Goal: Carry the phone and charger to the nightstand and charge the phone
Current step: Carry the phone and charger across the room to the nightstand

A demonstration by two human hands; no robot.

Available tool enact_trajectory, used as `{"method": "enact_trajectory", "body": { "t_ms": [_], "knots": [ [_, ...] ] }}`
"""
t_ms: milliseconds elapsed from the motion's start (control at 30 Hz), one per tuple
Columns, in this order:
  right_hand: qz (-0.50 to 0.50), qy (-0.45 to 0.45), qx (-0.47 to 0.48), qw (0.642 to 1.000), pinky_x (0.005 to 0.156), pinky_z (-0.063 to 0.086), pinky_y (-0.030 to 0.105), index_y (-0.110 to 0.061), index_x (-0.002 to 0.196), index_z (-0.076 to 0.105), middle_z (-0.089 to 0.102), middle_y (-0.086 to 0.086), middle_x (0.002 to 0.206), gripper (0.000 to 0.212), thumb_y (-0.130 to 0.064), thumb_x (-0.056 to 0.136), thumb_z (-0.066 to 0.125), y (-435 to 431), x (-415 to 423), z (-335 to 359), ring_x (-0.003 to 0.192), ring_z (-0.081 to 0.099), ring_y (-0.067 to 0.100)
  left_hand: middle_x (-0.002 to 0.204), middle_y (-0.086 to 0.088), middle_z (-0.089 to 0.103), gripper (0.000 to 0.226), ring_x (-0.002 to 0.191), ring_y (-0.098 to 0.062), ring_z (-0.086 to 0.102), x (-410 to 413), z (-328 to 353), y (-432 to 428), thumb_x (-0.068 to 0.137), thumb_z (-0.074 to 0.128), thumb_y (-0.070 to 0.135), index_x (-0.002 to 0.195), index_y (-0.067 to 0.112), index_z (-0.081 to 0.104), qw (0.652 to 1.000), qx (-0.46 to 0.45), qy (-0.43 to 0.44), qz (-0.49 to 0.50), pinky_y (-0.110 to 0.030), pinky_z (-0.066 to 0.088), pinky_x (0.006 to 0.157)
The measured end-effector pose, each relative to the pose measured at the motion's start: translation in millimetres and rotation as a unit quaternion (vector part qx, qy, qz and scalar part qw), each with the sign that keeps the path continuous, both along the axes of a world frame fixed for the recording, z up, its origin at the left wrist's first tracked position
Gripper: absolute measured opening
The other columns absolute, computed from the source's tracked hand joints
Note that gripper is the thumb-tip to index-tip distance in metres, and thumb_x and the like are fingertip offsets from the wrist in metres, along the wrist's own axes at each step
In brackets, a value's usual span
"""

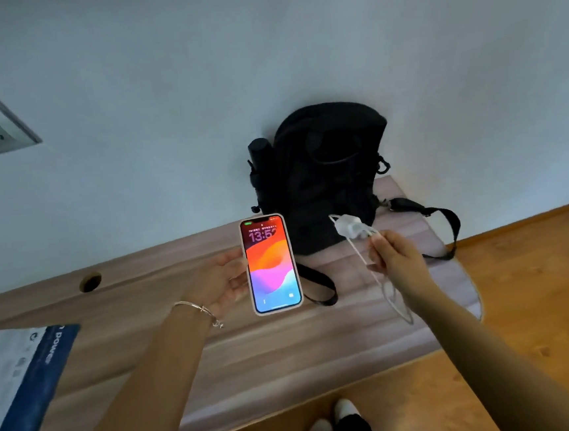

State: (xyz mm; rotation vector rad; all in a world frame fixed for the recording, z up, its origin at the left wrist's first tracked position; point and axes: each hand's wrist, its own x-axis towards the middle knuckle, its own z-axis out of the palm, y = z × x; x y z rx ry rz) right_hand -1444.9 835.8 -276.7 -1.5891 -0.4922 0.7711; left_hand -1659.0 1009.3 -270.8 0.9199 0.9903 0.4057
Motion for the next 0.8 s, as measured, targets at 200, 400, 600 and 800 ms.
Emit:
{"method": "enact_trajectory", "body": {
  "t_ms": [200,400,600,800],
  "knots": [
    [-0.087,-0.037,0.033,0.995,0.061,0.050,0.018,-0.010,0.082,0.057,0.046,0.002,0.063,0.023,-0.017,0.098,0.042,-45.9,2.3,20.4,0.059,0.046,0.009,0.076,-0.001,0.075,0.025,0.067,-0.014,0.071,40.4,23.5,-6.1,0.092,0.044,-0.003,0.099,0.010,0.064,0.992,0.061,-0.006,-0.108,-0.025,0.055,0.054],
    [-0.197,-0.039,0.034,0.979,0.064,0.051,0.024,-0.017,0.079,0.059,0.049,-0.013,0.051,0.025,-0.021,0.098,0.043,-116.0,9.0,19.3,0.052,0.047,0.001,0.087,-0.008,0.073,0.023,0.076,-0.020,0.071,102.1,27.2,-49.9,0.090,0.051,0.000,0.111,0.005,0.059,0.979,0.066,-0.019,-0.190,-0.029,0.057,0.057],
    [-0.322,-0.056,0.028,0.945,0.063,0.045,0.029,-0.007,0.085,0.058,0.044,-0.005,0.054,0.024,-0.018,0.098,0.042,-205.3,13.3,19.6,0.048,0.044,0.001,0.091,-0.010,0.070,0.027,0.074,-0.018,0.070,169.5,22.5,-121.9,0.089,0.051,-0.002,0.114,0.004,0.057,0.955,0.046,-0.028,-0.291,-0.026,0.057,0.057],
    [-0.411,-0.024,0.040,0.911,0.057,0.045,0.017,-0.014,0.076,0.057,0.041,-0.001,0.057,0.028,-0.017,0.099,0.041,-299.3,25.7,20.6,0.046,0.043,0.000,0.103,-0.017,0.064,0.035,0.082,-0.022,0.063,228.9,17.6,-209.6,0.090,0.048,-0.003,0.125,-0.001,0.053,0.923,0.045,-0.022,-0.381,-0.031,0.057,0.070]
  ]
}}
